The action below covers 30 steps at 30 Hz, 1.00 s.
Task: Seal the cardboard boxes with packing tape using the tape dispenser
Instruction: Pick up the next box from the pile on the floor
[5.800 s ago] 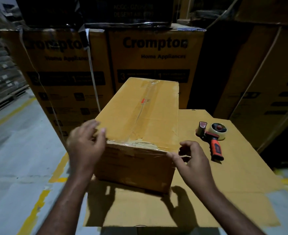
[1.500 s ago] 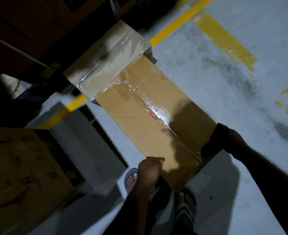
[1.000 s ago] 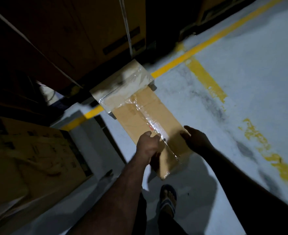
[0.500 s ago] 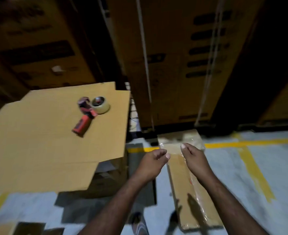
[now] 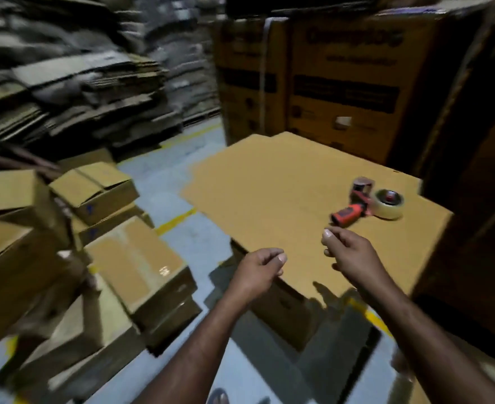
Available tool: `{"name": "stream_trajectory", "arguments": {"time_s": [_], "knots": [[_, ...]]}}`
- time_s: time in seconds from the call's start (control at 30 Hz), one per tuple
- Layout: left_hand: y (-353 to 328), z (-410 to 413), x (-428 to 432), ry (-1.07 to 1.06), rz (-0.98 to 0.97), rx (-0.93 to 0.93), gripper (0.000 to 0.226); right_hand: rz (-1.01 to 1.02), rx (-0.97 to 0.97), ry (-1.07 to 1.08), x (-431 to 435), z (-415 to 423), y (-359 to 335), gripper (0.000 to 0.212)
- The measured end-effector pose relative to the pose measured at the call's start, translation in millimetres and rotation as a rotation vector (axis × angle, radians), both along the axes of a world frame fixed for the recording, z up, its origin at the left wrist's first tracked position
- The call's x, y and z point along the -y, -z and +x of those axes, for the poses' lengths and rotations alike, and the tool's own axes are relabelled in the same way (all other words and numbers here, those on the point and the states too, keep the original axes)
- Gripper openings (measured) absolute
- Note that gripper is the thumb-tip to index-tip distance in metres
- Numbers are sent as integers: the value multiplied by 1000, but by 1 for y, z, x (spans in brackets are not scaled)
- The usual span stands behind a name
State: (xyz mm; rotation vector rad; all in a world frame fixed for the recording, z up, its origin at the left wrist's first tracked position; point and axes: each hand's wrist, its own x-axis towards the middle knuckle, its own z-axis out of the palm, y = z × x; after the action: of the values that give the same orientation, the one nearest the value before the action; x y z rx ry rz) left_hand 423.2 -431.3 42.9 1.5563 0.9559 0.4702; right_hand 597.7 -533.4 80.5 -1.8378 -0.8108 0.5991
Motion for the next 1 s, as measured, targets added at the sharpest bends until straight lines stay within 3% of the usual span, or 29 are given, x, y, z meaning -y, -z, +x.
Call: {"name": "stream_trajectory", "arguments": {"time_s": [0.17, 0.4, 0.67, 1.0], "knots": [[17, -98, -83, -310, -51, 8, 14, -72, 14, -266, -111, -75, 10, 32], [38, -201, -172, -582, -109, 4, 18, -144, 110, -590, -259, -169, 51, 21], [28, -312, -244, -936, -94, -19, 21, -187, 102, -883, -381, -286, 51, 42], [7, -433, -291, -1385, -52, -84, 19, -161, 195, -1162, -503, -404, 44, 36]]}}
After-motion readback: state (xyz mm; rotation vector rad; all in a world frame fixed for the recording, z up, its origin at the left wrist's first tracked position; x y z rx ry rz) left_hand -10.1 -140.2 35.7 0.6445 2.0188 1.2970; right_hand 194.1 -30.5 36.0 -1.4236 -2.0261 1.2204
